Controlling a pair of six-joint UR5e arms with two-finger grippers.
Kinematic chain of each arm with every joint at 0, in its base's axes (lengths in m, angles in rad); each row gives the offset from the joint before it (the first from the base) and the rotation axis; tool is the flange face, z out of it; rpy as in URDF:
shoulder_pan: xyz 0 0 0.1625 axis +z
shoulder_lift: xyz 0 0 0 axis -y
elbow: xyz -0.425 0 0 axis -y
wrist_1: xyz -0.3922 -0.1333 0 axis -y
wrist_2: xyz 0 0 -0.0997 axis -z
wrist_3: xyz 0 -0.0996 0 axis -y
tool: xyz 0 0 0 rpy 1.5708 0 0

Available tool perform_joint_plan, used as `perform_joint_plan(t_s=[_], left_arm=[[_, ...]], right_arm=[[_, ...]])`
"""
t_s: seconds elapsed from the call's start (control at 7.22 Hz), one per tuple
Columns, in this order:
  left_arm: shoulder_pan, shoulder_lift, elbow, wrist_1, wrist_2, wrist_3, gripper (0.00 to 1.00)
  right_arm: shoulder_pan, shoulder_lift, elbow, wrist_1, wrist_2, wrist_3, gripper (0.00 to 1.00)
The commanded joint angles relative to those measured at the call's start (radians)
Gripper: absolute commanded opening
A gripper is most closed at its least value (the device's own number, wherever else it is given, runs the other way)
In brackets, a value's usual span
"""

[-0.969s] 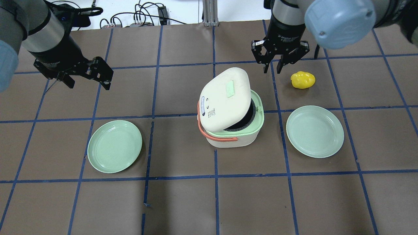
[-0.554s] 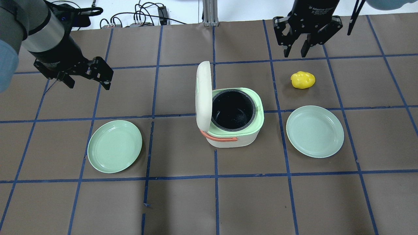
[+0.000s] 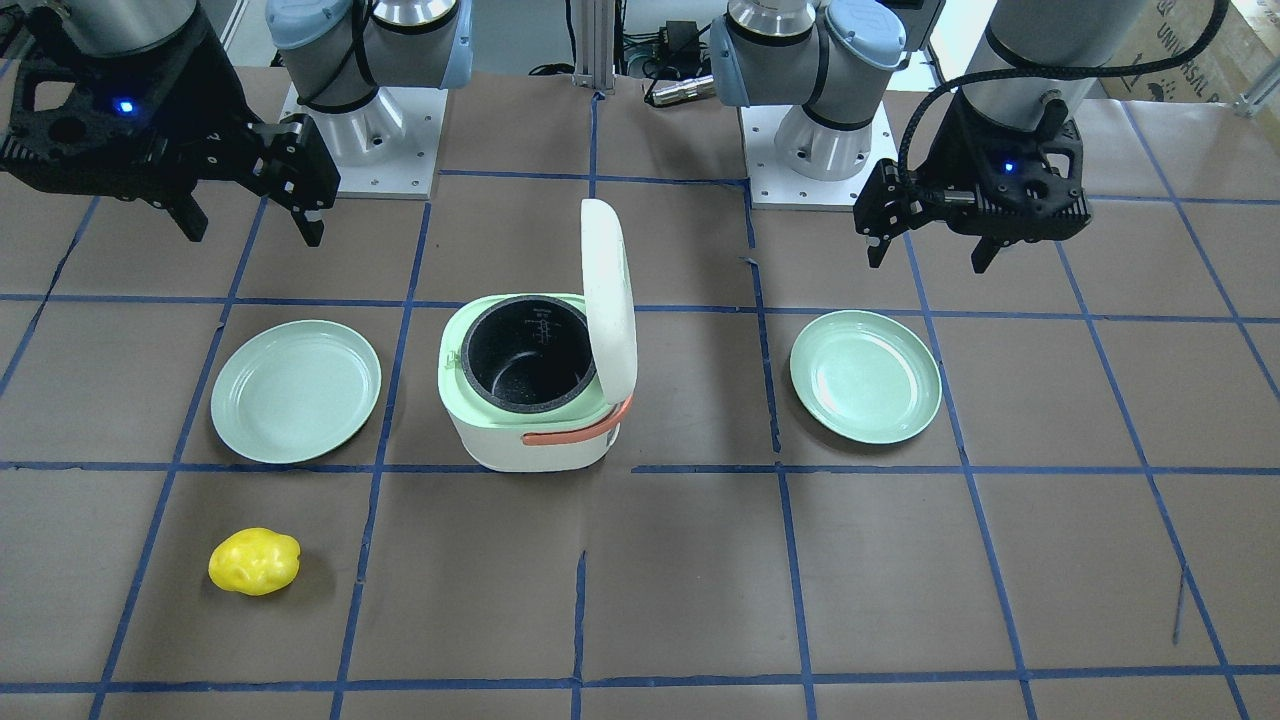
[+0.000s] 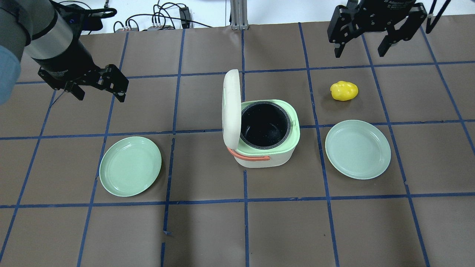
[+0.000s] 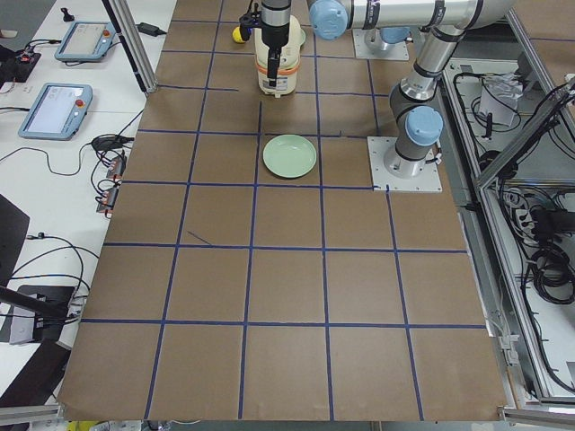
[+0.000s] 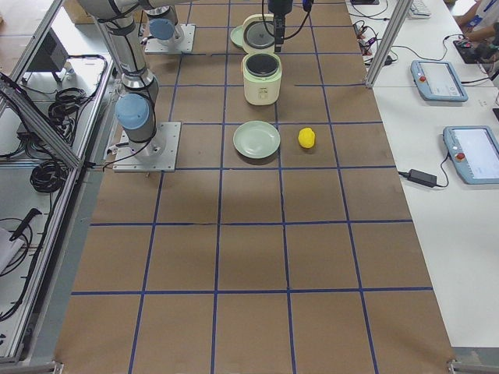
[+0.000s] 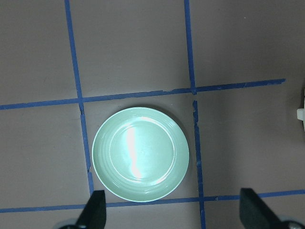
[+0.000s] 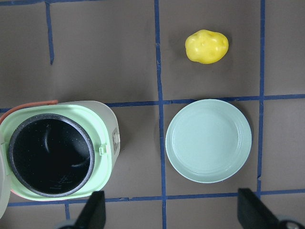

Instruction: Press rice cooker button

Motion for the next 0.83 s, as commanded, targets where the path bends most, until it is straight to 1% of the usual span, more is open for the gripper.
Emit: perform_joint_plan(t_s=[0.0,0.14,0.69], left_arm=[[-0.001,0.0,0.0,0.0,0.0,0.0,1.0],[-0.001,0.0,0.0,0.0,0.0,0.0,1.0],[-0.001,0.0,0.0,0.0,0.0,0.0,1.0]], right_arm=[[-0.004,-0.007,0.022,-0.018,0.001,0.013,1.0],[0.011,-0.01,0.025,-0.018,0.001,0.012,1.0],[0.013,-0.01,0.027,-0.018,-0.005,0.012,1.0]])
